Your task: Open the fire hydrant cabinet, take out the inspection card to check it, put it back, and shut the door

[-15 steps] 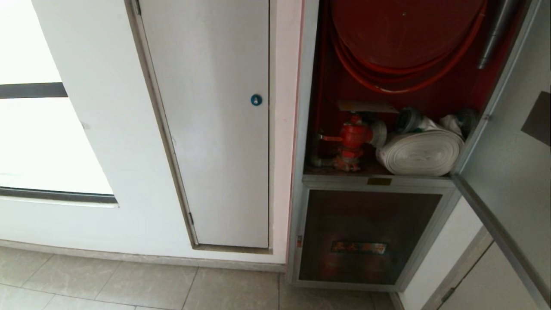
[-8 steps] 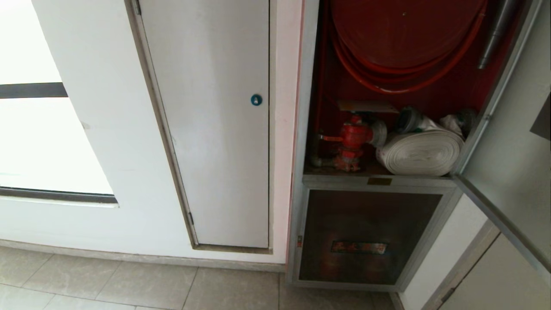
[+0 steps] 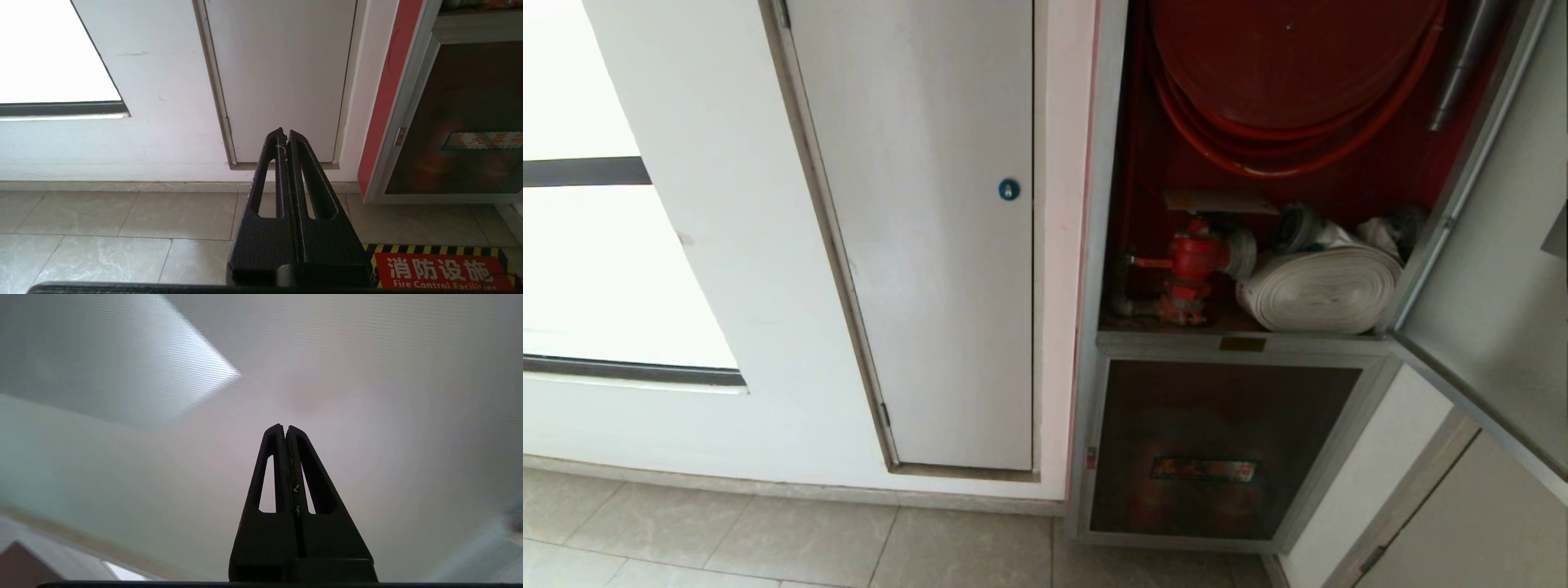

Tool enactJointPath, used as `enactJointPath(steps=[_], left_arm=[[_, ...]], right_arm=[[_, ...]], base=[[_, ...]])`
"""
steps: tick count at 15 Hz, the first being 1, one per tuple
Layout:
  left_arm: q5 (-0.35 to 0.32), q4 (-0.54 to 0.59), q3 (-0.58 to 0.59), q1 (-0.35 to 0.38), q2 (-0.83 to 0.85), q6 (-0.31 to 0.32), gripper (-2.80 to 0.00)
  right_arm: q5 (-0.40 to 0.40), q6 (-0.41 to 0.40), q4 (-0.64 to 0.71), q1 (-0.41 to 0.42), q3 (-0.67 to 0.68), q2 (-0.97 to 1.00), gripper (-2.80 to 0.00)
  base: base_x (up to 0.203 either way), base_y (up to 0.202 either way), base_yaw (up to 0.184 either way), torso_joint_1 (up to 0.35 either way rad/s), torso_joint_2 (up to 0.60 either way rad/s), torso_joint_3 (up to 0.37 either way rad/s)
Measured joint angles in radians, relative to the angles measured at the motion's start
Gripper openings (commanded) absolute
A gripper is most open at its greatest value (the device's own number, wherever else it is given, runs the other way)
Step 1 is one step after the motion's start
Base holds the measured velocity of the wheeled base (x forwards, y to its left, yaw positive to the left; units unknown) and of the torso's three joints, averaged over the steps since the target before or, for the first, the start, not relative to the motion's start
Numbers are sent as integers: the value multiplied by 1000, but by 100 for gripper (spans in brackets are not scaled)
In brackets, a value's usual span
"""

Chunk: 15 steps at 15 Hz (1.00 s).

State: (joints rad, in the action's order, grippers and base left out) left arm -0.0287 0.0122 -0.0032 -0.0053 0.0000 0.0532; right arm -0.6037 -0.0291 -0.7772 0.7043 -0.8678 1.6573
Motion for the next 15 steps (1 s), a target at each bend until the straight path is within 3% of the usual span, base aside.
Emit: enactJointPath(steps=[3, 5, 9, 11, 15], left_arm=[[-1, 0, 0, 0, 0, 3, -280], [-2, -1, 0, 0, 0, 2, -280], [-1, -1, 0, 0, 0, 0, -280], [0, -1, 1, 0, 0, 0, -280], [0, -1, 1, 0, 0, 0, -280]], right_arm=[[109, 34, -36, -4, -48, 27, -280], [270, 59, -85, -31, -50, 30, -280], [547, 133, -125, -213, 78, -67, -280], [709, 176, -58, -280, 156, -188, -280], [1113, 200, 169, -321, 286, -515, -280]], base=[[0, 0, 0, 0, 0, 0], [0, 0, 0, 0, 0, 0], [0, 0, 0, 0, 0, 0], [0, 0, 0, 0, 0, 0], [0, 0, 0, 0, 0, 0]])
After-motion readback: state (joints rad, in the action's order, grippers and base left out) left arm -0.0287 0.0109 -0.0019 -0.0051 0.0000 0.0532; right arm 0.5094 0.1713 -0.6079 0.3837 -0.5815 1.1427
